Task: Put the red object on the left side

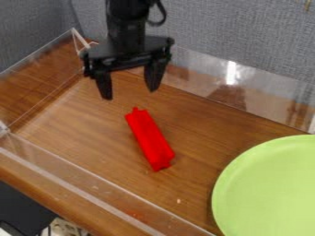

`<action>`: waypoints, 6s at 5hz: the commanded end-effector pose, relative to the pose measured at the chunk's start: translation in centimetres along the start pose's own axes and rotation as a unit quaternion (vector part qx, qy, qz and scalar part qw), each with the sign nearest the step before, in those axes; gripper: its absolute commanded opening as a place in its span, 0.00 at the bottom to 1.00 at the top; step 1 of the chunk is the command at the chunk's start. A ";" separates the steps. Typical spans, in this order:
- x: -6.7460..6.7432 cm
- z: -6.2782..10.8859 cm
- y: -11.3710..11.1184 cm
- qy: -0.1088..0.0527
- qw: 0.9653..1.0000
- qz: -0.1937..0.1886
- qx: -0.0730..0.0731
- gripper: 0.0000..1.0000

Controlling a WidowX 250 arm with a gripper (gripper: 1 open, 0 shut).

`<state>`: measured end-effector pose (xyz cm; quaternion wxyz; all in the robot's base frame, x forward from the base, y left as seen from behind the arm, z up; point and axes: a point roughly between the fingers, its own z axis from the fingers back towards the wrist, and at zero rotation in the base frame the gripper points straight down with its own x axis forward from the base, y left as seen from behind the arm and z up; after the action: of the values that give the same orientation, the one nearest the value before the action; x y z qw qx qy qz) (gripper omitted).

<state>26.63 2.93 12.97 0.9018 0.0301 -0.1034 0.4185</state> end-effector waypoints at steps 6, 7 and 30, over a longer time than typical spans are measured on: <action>-1.3 -0.2 -15.1 -0.016 0.999 -0.013 -0.049 1.00; -3.0 -0.5 -17.4 -0.013 0.999 0.001 -0.050 1.00; 6.0 -5.8 0.2 -0.037 0.961 0.263 0.076 0.00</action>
<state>30.72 8.40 7.38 0.7467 0.0959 -0.0911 0.6519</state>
